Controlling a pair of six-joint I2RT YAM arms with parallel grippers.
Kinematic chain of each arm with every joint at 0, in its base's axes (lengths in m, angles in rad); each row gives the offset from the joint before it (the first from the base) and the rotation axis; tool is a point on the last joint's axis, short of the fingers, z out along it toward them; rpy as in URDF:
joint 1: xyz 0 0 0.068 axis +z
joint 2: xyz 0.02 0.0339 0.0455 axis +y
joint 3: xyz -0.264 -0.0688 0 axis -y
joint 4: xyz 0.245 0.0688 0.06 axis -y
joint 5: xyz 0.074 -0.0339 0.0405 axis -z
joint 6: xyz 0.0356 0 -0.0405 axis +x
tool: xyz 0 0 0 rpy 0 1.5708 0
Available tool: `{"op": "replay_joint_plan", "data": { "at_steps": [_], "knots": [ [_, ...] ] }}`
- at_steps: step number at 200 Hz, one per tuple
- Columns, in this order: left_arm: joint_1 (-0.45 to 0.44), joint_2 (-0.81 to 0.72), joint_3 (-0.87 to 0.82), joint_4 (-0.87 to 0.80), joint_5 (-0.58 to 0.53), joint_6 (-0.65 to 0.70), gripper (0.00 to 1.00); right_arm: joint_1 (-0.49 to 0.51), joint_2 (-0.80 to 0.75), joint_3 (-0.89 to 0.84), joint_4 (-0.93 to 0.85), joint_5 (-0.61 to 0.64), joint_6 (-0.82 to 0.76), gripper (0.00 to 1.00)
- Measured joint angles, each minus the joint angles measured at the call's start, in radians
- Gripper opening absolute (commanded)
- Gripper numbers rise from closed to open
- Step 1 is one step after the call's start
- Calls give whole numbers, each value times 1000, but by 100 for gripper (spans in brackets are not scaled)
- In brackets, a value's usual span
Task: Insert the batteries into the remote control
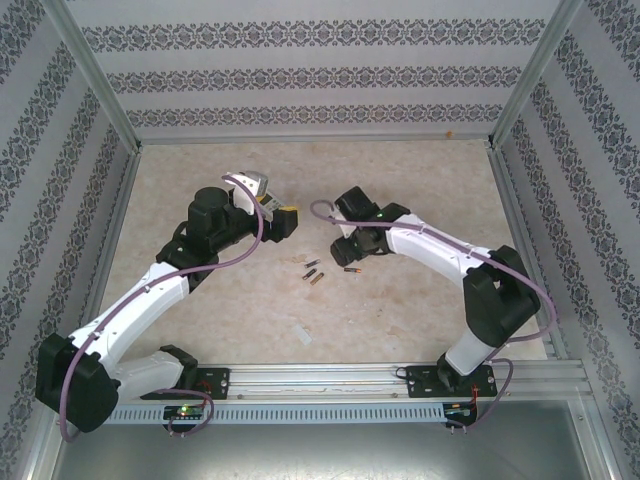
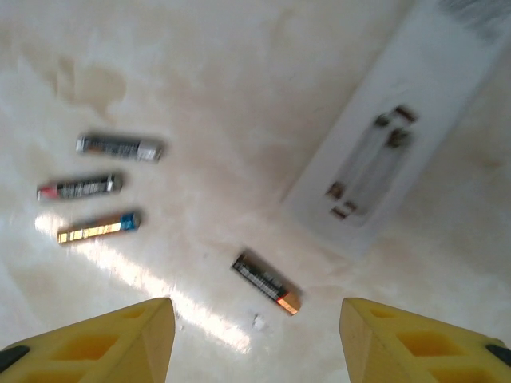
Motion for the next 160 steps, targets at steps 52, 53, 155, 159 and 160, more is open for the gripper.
{"op": "replay_joint_plan", "data": {
  "at_steps": [52, 53, 155, 159, 160],
  "knots": [
    [0, 0, -2, 29, 21, 7, 100, 8, 136, 35, -92, -33, -133, 52],
    [0, 0, -3, 29, 21, 7, 100, 8, 138, 36, -93, -33, -135, 52],
    [0, 2, -8, 42, 36, 7, 100, 19, 247, 75, -99, 34, -191, 39],
    [0, 2, -8, 42, 37, 7, 100, 19, 248, 75, -99, 36, -192, 37],
    [0, 2, -8, 42, 37, 7, 100, 20, 248, 75, -99, 37, -192, 37]
  ]
}}
